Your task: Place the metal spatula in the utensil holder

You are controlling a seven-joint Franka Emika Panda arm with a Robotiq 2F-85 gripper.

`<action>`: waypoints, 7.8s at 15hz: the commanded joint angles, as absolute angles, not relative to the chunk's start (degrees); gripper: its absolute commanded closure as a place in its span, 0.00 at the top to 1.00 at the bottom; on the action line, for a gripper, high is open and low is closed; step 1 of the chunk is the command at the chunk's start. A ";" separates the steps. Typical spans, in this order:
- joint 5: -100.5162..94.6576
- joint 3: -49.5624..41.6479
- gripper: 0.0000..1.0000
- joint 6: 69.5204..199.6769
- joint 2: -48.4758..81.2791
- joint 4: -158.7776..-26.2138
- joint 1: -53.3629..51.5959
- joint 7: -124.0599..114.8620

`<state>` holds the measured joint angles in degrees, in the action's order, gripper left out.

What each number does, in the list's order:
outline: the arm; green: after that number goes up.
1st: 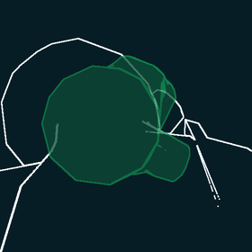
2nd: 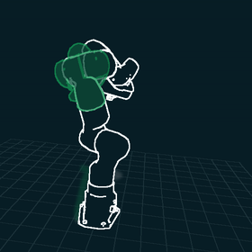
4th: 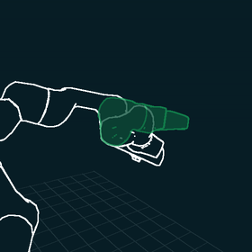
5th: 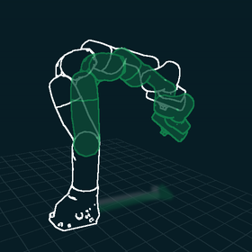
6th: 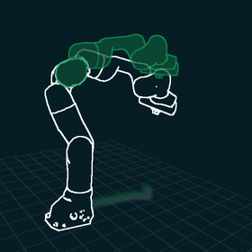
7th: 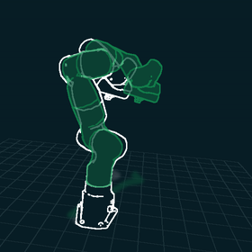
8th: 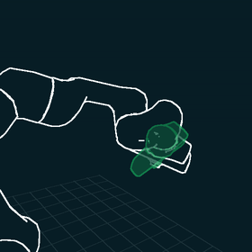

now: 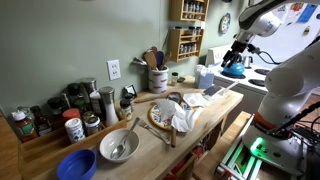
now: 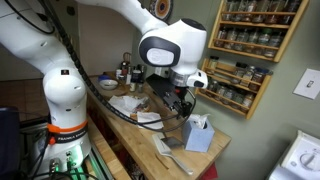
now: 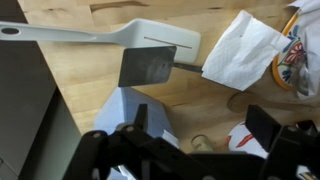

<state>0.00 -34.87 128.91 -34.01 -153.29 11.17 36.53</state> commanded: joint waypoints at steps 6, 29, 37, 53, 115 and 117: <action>1.33 -33.75 1.00 129.28 -29.16 -153.03 13.70 37.67; 31.65 -37.73 1.00 122.13 -1.37 -140.96 12.96 67.34; 36.11 -31.15 1.00 123.72 7.29 -135.36 20.64 71.96; 37.57 -19.72 1.00 122.40 18.26 -128.85 29.71 73.89; 30.94 -18.50 0.02 115.98 -20.21 -138.83 23.02 62.16; 27.16 -16.87 0.02 118.62 -23.89 -139.66 21.04 59.13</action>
<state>32.44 -18.25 114.36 -16.53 -135.88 23.81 63.71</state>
